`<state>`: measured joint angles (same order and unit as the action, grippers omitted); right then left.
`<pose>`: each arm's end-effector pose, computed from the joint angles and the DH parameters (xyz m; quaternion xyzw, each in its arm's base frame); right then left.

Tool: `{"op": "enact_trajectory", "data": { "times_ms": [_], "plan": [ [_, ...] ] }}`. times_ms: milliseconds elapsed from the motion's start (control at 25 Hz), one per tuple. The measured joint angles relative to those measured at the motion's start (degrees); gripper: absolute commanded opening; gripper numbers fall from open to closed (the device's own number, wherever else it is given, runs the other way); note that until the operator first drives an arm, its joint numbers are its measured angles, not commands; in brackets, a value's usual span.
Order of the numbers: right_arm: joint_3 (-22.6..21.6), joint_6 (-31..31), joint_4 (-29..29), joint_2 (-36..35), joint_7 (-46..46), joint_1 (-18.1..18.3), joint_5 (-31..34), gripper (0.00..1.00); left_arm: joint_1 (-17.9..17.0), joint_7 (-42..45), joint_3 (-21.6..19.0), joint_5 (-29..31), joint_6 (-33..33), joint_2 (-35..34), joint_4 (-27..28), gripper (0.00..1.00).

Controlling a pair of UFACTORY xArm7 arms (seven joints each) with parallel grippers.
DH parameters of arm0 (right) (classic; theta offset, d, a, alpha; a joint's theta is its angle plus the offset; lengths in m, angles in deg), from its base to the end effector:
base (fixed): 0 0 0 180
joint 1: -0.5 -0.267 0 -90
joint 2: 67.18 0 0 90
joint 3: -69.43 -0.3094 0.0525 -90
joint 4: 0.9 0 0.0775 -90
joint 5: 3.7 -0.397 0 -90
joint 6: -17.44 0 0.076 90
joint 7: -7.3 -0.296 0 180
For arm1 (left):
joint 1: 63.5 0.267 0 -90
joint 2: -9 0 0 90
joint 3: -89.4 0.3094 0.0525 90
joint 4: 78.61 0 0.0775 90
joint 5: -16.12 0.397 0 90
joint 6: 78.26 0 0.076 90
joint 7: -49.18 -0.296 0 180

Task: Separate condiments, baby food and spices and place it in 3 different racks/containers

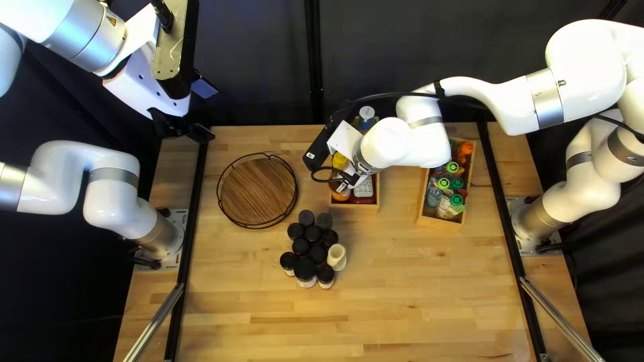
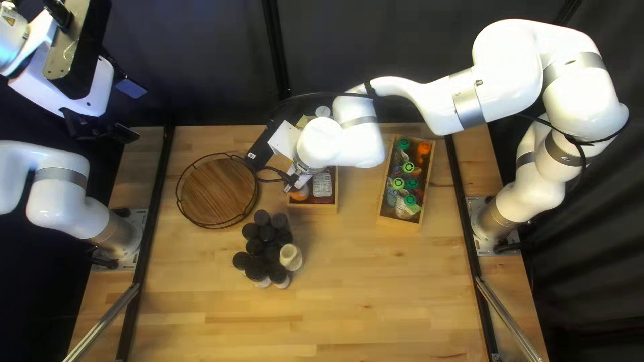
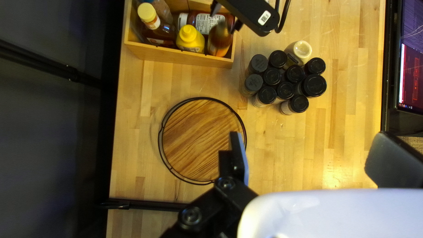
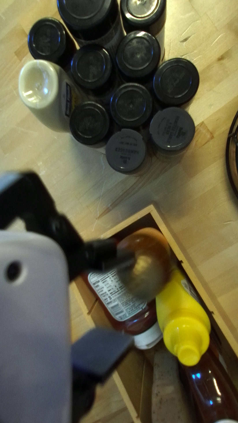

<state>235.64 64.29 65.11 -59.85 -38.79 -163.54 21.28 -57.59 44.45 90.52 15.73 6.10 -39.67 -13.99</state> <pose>0.6113 -0.0906 0.1662 0.9409 -0.2811 0.1556 0.1073 0.3435 0.0418 0.5166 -0.9681 -0.0175 -0.2495 0.0143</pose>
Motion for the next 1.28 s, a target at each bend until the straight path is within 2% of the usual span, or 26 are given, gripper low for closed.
{"op": "enact_trajectory", "data": {
  "times_ms": [560, 720, 840, 1000, 1280],
  "plan": [
    [-0.7, 2.3, 0.9, -2.0, 4.3, 0.3, -4.7, 1.0, 0.0, 0.0, 0.0, 0.0, 0.0, 0.0, 0.0, 1.0],
    [-1.8, 7.3, 5.4, -0.9, 8.9, -0.3, -8.0, 1.0, 0.0, 0.0, 0.0, 0.0, 0.0, 0.0, 0.0, 1.0],
    [-3.1, 11.1, 9.2, 1.7, 14.6, -1.0, -9.3, 1.0, 0.0, 0.0, 0.0, 0.0, 0.0, 0.0, 0.0, 1.0],
    [-4.7, 12.8, 10.8, 3.7, 26.2, -1.2, -9.8, 1.0, 0.0, 0.0, 0.0, 0.0, 0.0, 0.0, 0.0, 1.0],
    [-6.7, 8.3, 7.6, 3.1, 50.6, 1.0, -13.1, 1.0, 0.0, 0.0, 0.0, 0.0, 0.0, 0.0, 0.0, 1.0]
  ]
}}
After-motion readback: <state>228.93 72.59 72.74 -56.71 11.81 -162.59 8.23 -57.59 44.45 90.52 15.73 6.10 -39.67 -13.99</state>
